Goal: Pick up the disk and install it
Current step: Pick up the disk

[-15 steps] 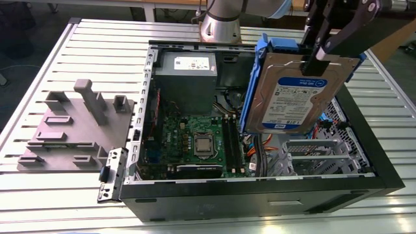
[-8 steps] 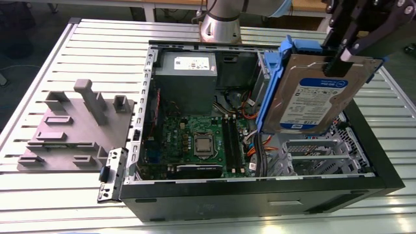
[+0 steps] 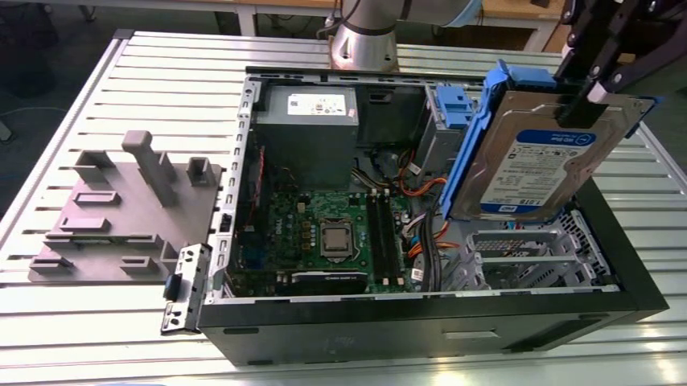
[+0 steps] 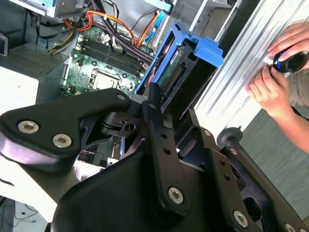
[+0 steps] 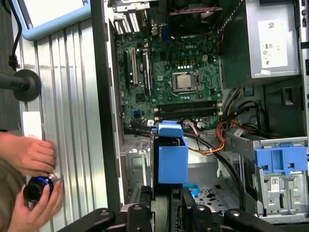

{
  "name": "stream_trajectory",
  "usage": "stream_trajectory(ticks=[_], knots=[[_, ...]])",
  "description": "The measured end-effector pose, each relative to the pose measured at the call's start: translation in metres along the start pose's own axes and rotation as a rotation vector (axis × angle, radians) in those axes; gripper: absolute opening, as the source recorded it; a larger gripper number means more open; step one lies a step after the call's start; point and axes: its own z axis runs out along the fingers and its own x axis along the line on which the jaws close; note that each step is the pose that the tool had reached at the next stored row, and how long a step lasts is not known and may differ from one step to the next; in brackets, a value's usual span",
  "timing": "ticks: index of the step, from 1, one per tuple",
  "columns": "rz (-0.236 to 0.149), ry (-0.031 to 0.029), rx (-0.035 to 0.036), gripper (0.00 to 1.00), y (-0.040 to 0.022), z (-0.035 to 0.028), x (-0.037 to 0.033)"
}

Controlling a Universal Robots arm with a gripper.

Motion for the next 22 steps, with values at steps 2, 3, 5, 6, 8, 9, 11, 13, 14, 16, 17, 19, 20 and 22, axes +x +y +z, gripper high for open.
stream_trajectory(ticks=[2,3,5,6,8,9,11,13,14,16,17,19,20,22], knots=[[0.0,0.0001,0.0,0.35,-0.0001,0.0,0.0],[0.0,0.0,0.0,0.35,-0.0004,0.0,0.0],[0.0,0.0,0.0001,0.35,-0.005,0.0001,-0.0003],[0.0,0.0001,0.0,0.35,-0.0076,0.0001,-0.0007],[0.0,0.0,0.0,0.35,-0.0132,0.0002,-0.0012],[0.0,0.0,0.0,0.35,-0.016,0.0003,-0.0015],[0.0,0.0,-0.0001,0.35,-0.0206,0.0003,-0.002],[0.0,0.0,-0.0001,0.35,-0.0241,0.0004,-0.0023],[0.0,0.0001,-0.0001,0.35,-0.0256,0.0004,-0.0025],[0.0,0.0001,-0.0001,0.35,-0.0288,0.0005,-0.0027],[0.0,0.0,-0.0001,0.35,-0.0296,0.0005,-0.0023],[-0.001,0.0,-0.0001,0.35,-0.0303,0.0007,-0.0008],[-0.002,0.0,0.0,0.35,-0.0305,0.0007,-0.0002],[-0.004,-0.0005,-0.0001,0.35,-0.0308,0.0008,0.0007]])
